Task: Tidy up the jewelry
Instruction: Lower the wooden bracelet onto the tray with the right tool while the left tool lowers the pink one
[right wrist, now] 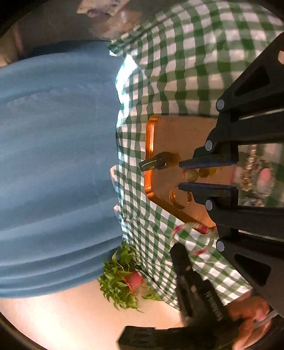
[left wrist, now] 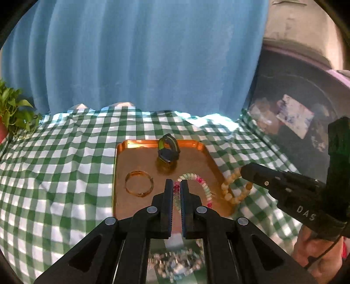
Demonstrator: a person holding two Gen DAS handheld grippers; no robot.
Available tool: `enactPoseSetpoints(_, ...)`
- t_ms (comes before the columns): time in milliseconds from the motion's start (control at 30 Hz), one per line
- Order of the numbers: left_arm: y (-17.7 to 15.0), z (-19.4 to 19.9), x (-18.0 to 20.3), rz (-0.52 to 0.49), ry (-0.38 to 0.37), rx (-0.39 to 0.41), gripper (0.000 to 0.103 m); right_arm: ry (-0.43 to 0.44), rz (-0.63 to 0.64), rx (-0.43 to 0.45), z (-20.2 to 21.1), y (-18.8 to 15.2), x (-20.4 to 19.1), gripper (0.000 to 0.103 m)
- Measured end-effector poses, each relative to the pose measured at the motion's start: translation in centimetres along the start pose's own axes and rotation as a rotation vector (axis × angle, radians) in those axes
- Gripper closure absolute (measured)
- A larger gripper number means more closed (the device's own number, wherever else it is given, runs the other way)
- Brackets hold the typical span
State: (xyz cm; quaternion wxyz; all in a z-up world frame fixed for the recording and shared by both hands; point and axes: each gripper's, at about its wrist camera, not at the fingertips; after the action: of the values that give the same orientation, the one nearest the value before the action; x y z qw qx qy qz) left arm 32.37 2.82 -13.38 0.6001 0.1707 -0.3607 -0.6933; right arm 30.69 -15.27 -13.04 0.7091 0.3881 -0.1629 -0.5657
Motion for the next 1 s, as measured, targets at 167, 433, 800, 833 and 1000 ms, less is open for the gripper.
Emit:
enactPoseSetpoints(167, -0.5, -5.0, -0.7, 0.043, -0.021, -0.05, 0.097, 0.074, -0.064, -0.017, -4.4, 1.2, 1.5, 0.092)
enactPoseSetpoints(433, -1.4, -11.4, -2.4, 0.103, -0.01, -0.189, 0.097, 0.048, -0.056, -0.108, -10.0, 0.2, 3.1, 0.092)
enactPoseSetpoints(800, -0.1, -13.5, -2.6, 0.179, -0.112, -0.276, 0.097, 0.116, -0.176, -0.148, -12.7, 0.3, 5.7, 0.092)
enactPoseSetpoints(833, -0.7, -14.4, -3.0, 0.19, -0.083, -0.315, 0.097, 0.077, -0.168, -0.164, -13.1, 0.1, 5.8, 0.092)
enactPoseSetpoints(1000, -0.9, -14.8, -2.3, 0.096, 0.087, -0.289, 0.097, -0.082, -0.073, -0.2, -14.7, -1.4, 4.9, 0.092)
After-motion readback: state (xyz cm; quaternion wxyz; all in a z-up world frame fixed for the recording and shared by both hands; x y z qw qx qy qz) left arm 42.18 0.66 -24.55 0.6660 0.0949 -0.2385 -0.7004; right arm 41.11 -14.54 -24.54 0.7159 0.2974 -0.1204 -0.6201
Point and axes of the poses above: each gripper's, at about its wrist camera, not at the fingertips, and z roughly against the way its jaws point, x to its right, y to its top, and after that the axes turned 3 degrees about -x, right-handed
